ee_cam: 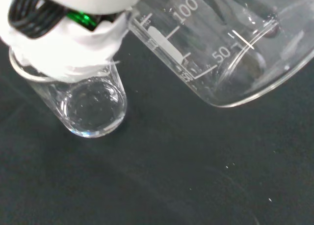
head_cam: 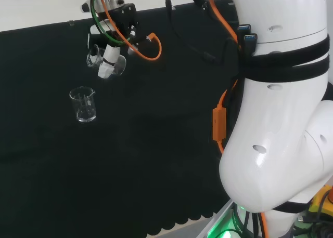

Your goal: Place the beaker back on the table.

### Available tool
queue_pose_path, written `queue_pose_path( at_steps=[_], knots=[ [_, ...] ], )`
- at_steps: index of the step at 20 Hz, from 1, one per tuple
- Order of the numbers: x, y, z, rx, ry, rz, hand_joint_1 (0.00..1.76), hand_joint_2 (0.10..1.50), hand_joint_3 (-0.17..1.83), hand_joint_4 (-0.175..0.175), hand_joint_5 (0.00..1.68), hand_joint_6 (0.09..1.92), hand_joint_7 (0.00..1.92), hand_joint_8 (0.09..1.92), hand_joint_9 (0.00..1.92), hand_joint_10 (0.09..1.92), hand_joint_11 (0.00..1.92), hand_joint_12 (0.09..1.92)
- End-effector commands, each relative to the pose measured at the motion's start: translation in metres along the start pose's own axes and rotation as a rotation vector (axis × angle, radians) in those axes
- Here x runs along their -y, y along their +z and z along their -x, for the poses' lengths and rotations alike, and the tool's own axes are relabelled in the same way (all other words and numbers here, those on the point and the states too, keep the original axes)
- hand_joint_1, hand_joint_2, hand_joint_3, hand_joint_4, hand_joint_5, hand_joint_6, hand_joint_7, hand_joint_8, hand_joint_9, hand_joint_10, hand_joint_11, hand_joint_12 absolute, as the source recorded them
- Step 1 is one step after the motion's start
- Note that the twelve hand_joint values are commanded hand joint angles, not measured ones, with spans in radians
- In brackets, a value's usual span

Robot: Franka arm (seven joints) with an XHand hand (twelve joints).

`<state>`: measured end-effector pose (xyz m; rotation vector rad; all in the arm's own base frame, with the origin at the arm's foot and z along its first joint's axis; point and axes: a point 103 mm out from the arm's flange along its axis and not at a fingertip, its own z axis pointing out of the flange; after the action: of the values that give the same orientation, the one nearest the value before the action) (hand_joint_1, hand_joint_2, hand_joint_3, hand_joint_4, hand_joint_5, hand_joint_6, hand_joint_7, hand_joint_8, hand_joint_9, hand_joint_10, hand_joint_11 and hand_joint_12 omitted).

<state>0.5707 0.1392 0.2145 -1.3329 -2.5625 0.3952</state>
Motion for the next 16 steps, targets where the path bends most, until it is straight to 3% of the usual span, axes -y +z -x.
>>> queue_pose_path(
  at_steps=[1,3,6,8,10,11,12,13,14,16],
  knots=[
    [-0.002,0.003,0.005,-0.03,-0.024,0.026,1.16,0.69,0.58,0.029,1.3,0.6,1.9,0.11,1.64,0.09,1.24,0.87],
    [-0.01,0.003,-0.008,-0.033,-0.06,0.046,1.16,0.69,0.58,0.029,1.3,0.6,1.9,0.11,1.64,0.09,1.24,0.87],
    [-0.016,0.009,-0.008,-0.035,-0.034,0.062,1.16,0.69,0.58,0.031,1.3,0.6,1.89,0.11,1.64,0.09,1.23,0.87],
    [-0.015,0.015,0.0,-0.08,-0.077,0.09,1.16,0.69,0.58,0.032,1.3,0.6,1.89,0.11,1.64,0.09,1.23,0.87],
    [-0.014,0.019,0.003,-0.065,-0.062,0.048,1.16,0.69,0.58,0.033,1.3,0.6,1.89,0.11,1.64,0.09,1.22,0.87],
    [-0.015,0.02,0.006,-0.078,-0.077,0.052,1.16,0.69,0.58,0.033,1.3,0.6,1.89,0.11,1.64,0.09,1.22,0.87],
    [-0.015,0.02,0.008,-0.096,-0.075,0.071,1.16,0.69,0.58,0.034,1.3,0.6,1.89,0.11,1.64,0.09,1.22,0.87],
    [-0.013,0.022,0.016,-0.083,-0.032,0.087,1.16,0.69,0.58,0.035,1.29,0.6,1.89,0.11,1.64,0.09,1.22,0.87],
    [-0.012,0.026,0.02,-0.085,-0.018,0.103,1.16,0.69,0.58,0.035,1.29,0.6,1.89,0.11,1.64,0.09,1.22,0.87],
    [-0.01,0.033,0.026,-0.118,-0.015,0.121,1.16,0.69,0.58,0.036,1.29,0.6,1.89,0.12,1.64,0.09,1.21,0.87]
  ],
)
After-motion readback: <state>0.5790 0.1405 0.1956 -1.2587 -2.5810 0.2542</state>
